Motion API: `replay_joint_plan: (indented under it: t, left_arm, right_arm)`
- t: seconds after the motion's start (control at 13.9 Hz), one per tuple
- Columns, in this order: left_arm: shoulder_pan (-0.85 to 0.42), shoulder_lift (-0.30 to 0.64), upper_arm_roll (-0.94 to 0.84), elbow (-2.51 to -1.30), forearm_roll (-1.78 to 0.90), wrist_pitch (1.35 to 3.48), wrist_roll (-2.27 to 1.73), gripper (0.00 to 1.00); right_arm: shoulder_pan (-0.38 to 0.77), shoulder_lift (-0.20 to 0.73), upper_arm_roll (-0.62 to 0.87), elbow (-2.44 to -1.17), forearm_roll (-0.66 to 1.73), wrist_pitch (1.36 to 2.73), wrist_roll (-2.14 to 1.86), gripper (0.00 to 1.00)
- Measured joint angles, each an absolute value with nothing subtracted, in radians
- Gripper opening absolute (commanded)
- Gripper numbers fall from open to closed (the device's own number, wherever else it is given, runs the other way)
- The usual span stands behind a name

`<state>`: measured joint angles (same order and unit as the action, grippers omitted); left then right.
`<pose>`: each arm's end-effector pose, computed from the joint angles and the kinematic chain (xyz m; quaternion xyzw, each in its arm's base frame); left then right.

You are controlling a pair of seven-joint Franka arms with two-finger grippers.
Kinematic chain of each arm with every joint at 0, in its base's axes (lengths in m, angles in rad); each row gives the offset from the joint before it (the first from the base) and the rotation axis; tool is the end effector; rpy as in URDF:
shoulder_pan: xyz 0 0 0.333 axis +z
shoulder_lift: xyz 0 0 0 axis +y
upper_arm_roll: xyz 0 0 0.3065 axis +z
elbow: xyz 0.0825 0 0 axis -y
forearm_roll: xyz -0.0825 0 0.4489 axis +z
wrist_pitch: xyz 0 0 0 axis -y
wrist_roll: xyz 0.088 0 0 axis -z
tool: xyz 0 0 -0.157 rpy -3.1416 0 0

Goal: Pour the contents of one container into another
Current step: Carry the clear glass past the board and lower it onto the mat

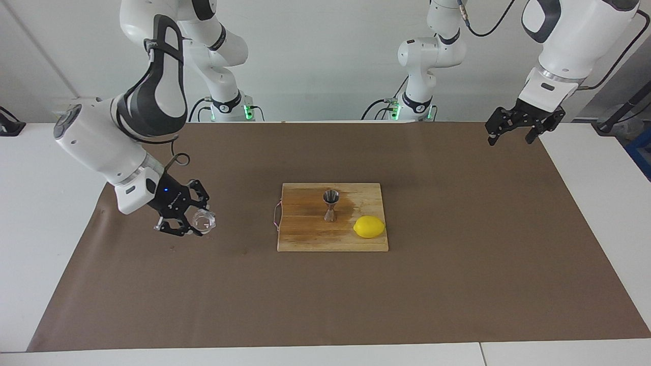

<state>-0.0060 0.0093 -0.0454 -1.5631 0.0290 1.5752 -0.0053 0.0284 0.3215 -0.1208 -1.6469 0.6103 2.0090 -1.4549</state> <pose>0.6222 -0.0274 0.5638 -0.9996 0.0231 -0.0018 0.0142 0.7251 -0.0012 0.3634 -0.8194 -0.5121 -0.1950 0.1682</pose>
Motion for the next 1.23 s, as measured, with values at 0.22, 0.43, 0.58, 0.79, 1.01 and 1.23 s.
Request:
replay_joint_plan:
  t: [0.22, 0.43, 0.58, 0.79, 1.01, 1.23]
  left_arm:
    - [-0.006, 0.009, -0.045, -1.563, 0.029, 1.575, -0.005, 1.0]
    - [-0.006, 0.009, -0.045, -1.563, 0.029, 1.575, -0.005, 1.0]
    - [-0.006, 0.009, -0.045, -1.563, 0.029, 1.575, -0.005, 1.0]
    - [-0.006, 0.009, -0.045, -1.563, 0.029, 1.575, -0.005, 1.0]
    - [-0.006, 0.009, -0.045, -1.563, 0.029, 1.575, -0.005, 1.0]
    - [-0.006, 0.009, -0.045, -1.563, 0.029, 1.575, -0.005, 1.0]
  right_arm:
    - [0.017, 0.319, -0.209, -1.747, 0.708, 2.006, -1.741, 0.0]
    - [0.006, 0.324, -0.237, -1.82, 0.755, 2.004, -1.955, 0.0]
    - [0.002, 0.351, -0.268, -1.861, 0.863, 1.982, -2.114, 0.0]
    - [-0.016, 0.409, -0.315, -1.873, 0.929, 1.917, -2.263, 0.03]
    - [-0.03, 0.426, -0.333, -1.874, 0.931, 1.857, -2.328, 0.06]
    - [-0.03, 0.427, -0.357, -1.885, 0.931, 1.808, -2.382, 0.11]
